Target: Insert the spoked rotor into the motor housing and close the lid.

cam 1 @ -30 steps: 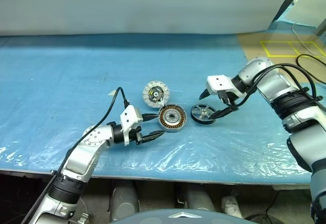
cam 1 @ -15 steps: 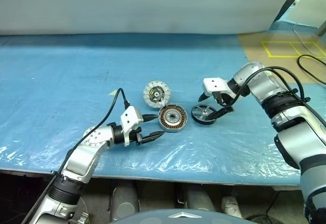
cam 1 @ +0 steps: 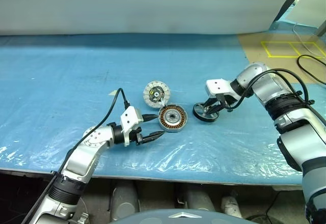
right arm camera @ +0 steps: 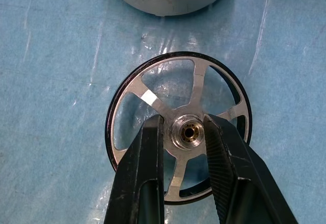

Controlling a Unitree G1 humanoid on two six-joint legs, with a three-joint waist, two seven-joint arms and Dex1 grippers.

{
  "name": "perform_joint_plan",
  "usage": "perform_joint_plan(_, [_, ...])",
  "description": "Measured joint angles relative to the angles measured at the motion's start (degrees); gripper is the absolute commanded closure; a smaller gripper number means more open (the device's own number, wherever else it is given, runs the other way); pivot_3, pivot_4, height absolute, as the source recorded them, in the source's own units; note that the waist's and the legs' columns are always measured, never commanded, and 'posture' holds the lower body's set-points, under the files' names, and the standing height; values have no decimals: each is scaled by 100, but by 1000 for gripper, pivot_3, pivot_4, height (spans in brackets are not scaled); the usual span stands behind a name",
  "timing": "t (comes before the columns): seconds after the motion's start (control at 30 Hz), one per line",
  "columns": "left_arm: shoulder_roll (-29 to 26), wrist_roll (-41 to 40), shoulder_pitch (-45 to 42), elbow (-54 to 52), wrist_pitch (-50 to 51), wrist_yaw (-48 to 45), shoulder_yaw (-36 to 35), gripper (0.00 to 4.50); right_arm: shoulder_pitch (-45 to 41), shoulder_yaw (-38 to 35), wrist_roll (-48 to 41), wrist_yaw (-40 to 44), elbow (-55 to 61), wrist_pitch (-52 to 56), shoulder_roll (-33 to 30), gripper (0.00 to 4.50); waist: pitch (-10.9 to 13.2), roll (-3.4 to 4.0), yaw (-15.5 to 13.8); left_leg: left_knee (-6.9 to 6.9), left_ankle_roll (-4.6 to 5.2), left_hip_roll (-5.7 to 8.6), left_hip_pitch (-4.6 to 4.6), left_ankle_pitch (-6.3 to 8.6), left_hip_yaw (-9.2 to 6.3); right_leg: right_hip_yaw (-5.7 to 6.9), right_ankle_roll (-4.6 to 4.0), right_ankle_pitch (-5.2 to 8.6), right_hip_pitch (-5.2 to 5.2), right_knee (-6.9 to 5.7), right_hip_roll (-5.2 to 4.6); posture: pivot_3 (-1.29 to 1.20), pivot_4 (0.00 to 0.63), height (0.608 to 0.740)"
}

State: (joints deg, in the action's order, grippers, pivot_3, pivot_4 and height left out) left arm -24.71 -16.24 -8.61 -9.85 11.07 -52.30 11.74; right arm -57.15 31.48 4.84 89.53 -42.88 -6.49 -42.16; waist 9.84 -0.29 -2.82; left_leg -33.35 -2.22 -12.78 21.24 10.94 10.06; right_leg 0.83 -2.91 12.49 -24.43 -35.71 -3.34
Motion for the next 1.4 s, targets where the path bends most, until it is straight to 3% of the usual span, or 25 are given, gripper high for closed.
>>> perform_joint_plan(0.57, [-155,-50,53,3,-52,-9,-204,1357,133,120,-1042,20,2035,817,-336,3754,0,-1,5,3,-1,1,-2,0,0,-1,0,0,1,3,1,0,150,740])
perform_joint_plan(0.8, [-225,-52,52,70,-85,-50,-276,1357,72,125,-1292,21,2669,1079,-198,3754,0,0,8,4,-4,0,-3,2,0,-1,0,0,1,2,1,0,150,740])
perform_joint_plan(1.4, [-209,-49,63,26,-44,15,-266,1357,-70,128,-685,14,1767,966,1012,3754,0,-1,12,3,-9,0,0,4,-1,0,0,0,-1,1,0,0,150,740])
